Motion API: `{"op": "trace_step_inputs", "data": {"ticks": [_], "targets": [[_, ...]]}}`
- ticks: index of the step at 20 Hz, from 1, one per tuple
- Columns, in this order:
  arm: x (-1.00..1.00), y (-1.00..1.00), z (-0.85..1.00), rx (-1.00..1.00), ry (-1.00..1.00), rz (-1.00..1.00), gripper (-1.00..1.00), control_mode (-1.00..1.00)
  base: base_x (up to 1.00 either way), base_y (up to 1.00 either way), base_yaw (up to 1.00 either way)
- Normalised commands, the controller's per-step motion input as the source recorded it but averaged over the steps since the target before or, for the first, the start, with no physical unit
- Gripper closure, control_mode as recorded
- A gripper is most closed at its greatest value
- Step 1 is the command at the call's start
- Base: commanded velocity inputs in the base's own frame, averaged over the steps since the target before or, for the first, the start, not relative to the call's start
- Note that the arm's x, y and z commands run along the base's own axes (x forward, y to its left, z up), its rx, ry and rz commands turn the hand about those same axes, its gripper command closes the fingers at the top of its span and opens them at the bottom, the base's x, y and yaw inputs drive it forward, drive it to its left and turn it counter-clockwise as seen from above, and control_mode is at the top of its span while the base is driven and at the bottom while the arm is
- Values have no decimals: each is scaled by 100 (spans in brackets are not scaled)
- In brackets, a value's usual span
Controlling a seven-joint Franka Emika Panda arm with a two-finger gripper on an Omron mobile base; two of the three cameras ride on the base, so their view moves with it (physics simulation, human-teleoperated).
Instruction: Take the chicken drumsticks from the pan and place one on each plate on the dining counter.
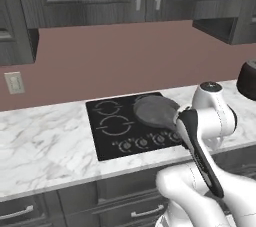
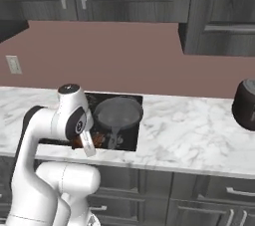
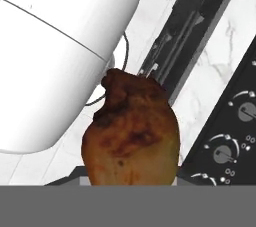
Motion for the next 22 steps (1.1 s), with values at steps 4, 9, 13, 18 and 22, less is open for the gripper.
{"op": "trace_step_inputs", "data": {"ticks": [4, 9, 13, 18, 22], "targets": [[0, 0, 0, 0, 0, 0, 100, 100, -98, -7, -6], [0, 0, 0, 0, 0, 0, 100, 100, -86, -2, -27], [0, 0, 0, 0, 0, 0, 100, 100, -79, -19, -47], [0, 0, 0, 0, 0, 0, 100, 100, -58, -28, -57], [0, 0, 0, 0, 0, 0, 100, 100, -49, -34, -57]]}}
